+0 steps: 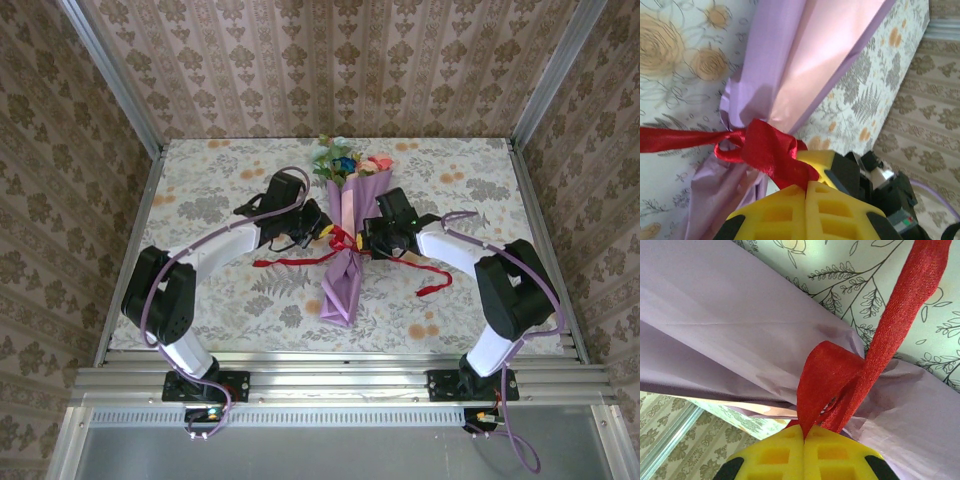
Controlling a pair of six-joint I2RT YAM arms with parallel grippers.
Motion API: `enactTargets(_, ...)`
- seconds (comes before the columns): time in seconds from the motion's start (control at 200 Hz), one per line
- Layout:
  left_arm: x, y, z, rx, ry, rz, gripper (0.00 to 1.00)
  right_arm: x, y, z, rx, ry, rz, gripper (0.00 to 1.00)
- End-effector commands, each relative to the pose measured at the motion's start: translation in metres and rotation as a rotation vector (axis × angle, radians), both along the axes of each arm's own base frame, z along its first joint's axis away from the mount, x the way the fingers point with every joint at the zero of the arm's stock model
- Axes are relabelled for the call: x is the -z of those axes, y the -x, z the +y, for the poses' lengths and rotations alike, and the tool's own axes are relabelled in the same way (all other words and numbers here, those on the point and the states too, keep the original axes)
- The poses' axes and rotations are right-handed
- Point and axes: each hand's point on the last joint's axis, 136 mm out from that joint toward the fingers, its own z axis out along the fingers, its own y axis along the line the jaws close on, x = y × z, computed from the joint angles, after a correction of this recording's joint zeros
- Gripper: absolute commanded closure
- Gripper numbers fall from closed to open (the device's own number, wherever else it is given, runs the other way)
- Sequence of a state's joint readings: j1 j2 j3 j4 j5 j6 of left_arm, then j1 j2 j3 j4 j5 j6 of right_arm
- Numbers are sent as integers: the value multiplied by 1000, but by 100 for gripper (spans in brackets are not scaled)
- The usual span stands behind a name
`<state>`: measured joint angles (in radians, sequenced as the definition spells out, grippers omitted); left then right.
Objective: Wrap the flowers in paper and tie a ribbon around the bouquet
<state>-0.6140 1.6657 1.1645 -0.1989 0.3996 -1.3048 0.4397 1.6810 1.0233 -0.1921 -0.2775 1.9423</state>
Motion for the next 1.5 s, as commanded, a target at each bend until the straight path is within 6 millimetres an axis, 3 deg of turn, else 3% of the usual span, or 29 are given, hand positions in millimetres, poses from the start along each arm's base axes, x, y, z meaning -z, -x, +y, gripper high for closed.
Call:
enactTargets(0.0,-3,-5,10,-75,-39,-55,100,-10,3,6,-14,-40,-24,100)
enactTargets(0.19,-7,-17,18,-131,-36,-97,100,-11,10,8,-37,-46,-25,100)
enactTargets(0.375,-4,-13,28,-155,-61,-93,100,-14,20,9,-68,-51,-25,100)
enactTargets(0.685,-8,0,15,-113,23,-54,100,2,48,6,-120,-56,10,100)
enactTargets(0.98,-2,27,11,-20,-54,-21,100,16,57,17,-173,-97,12,100)
enactTargets(1.195,-8,29,12,13,-124,-45,100,23,58,18,-182,-93,15,100)
enactTargets(1.275,-8,29,12,53,-176,-43,70,24,58,18,-185,-92,14,100)
enactTargets(1.315,-7,29,10,78,-195,-39,61,25,59,17,-187,-90,16,100)
enactTargets(1.37,-2,30,5,121,-214,-27,53,25,59,17,-190,-86,17,100)
enactTargets(1.495,6,38,-3,265,-326,15,49,26,60,17,-193,-85,18,100)
